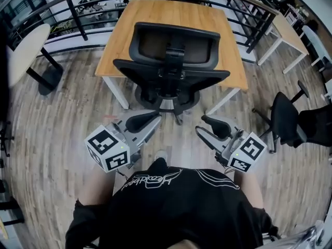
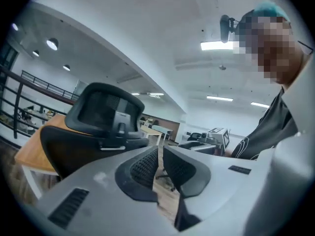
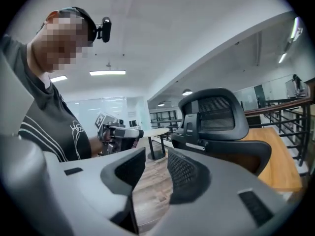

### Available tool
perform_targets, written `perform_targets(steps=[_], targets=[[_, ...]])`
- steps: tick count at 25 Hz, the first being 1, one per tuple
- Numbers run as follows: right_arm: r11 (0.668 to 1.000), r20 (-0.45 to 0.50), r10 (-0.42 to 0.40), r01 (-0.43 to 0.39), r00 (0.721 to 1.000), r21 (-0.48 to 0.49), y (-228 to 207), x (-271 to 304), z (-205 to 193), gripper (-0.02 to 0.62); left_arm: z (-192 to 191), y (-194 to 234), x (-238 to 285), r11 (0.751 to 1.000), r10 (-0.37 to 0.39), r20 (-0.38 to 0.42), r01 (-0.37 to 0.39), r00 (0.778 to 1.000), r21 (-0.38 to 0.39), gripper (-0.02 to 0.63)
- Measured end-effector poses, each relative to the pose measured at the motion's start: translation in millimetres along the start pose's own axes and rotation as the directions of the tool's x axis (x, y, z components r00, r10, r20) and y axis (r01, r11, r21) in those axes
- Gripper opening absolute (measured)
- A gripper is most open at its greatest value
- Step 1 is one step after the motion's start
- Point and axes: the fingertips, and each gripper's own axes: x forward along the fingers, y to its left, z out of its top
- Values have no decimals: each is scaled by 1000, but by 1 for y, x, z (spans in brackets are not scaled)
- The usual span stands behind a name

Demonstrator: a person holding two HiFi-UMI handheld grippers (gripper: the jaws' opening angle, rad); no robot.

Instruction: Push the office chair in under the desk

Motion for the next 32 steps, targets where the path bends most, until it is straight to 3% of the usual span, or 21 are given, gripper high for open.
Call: perform_targets(steps=[4, 7, 12, 16, 27, 32], targets=[[998, -22, -37, 36, 999, -47, 42, -37, -20, 109, -34, -70, 4, 998, -55, -45, 55, 997, -8, 9], [999, 12, -13, 12, 1000, 38, 73, -71, -29, 67, -57, -120, 4, 998, -70, -62, 69, 996, -7, 6], [982, 118, 35, -56, 992, 182, 115, -117, -32, 54, -77, -187, 0, 993, -108, -62, 105, 992, -52, 6], [984, 121, 53, -72, 991, 164, 143, -143, -38, 46, -87, -230, -6, 989, -138, -67, 134, 988, -63, 6], [990, 135, 71, -86, 988, 114, 181, -178, -39, 46, -92, -277, -20, 990, -131, -49, 128, 990, -62, 6], [991, 148, 64, -80, 987, 107, 185, -186, -37, 46, -94, -278, -21, 996, -83, -50, 81, 995, -29, 6]])
